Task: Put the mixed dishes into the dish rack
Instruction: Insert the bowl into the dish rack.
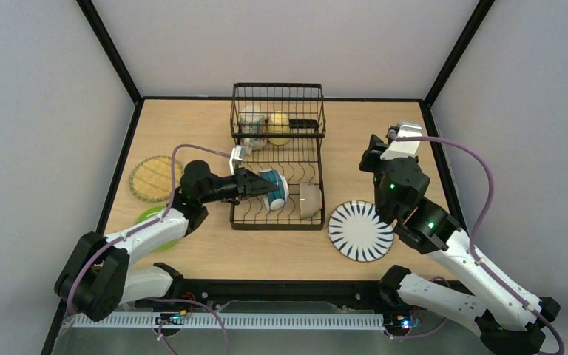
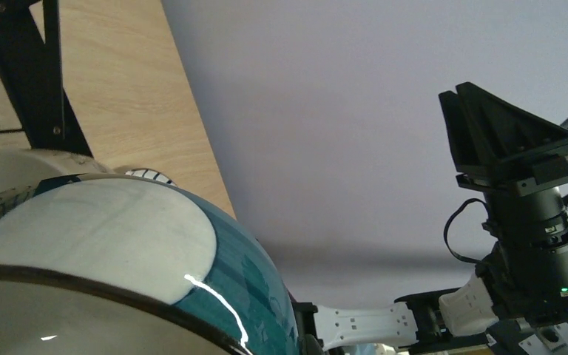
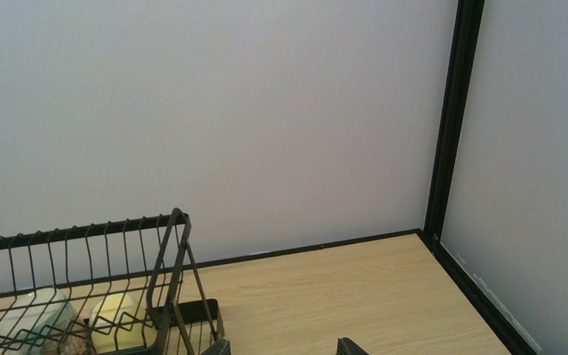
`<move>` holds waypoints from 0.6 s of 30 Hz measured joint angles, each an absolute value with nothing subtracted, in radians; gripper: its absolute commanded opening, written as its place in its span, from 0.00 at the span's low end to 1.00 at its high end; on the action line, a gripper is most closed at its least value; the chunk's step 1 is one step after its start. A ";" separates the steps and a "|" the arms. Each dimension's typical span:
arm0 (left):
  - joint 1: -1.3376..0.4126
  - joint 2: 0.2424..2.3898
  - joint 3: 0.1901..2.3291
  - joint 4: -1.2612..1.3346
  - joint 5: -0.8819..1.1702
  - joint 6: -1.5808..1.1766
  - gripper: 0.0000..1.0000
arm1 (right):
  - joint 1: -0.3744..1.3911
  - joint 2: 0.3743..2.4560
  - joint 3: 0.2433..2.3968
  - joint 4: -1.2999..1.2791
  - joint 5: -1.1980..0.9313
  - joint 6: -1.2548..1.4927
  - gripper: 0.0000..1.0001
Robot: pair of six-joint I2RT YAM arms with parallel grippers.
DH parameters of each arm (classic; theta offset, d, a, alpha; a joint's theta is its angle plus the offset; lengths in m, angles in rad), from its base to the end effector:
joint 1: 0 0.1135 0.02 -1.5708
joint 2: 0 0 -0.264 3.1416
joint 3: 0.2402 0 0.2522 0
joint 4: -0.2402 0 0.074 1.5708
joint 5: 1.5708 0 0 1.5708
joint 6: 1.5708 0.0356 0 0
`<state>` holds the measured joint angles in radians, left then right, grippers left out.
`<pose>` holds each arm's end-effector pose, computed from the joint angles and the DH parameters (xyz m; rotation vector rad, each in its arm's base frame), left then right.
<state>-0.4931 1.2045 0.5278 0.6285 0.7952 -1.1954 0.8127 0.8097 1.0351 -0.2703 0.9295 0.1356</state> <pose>0.2107 -0.1421 0.2486 0.0589 1.9949 -1.8367 0.1297 0.0955 0.4136 0.1729 1.5883 -0.0137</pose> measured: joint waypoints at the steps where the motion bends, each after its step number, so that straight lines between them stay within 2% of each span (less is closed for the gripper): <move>1: -0.489 1.214 0.524 0.656 0.802 -1.201 0.02 | 0.813 0.813 1.035 -0.270 0.927 0.136 0.81; 9: -0.438 1.354 0.504 0.867 0.840 -1.224 0.02 | 0.813 0.854 1.035 -0.266 0.914 0.110 0.81; 18: -0.426 1.536 0.476 0.992 0.879 -1.250 0.02 | 0.812 0.900 1.035 -0.215 0.905 0.047 0.81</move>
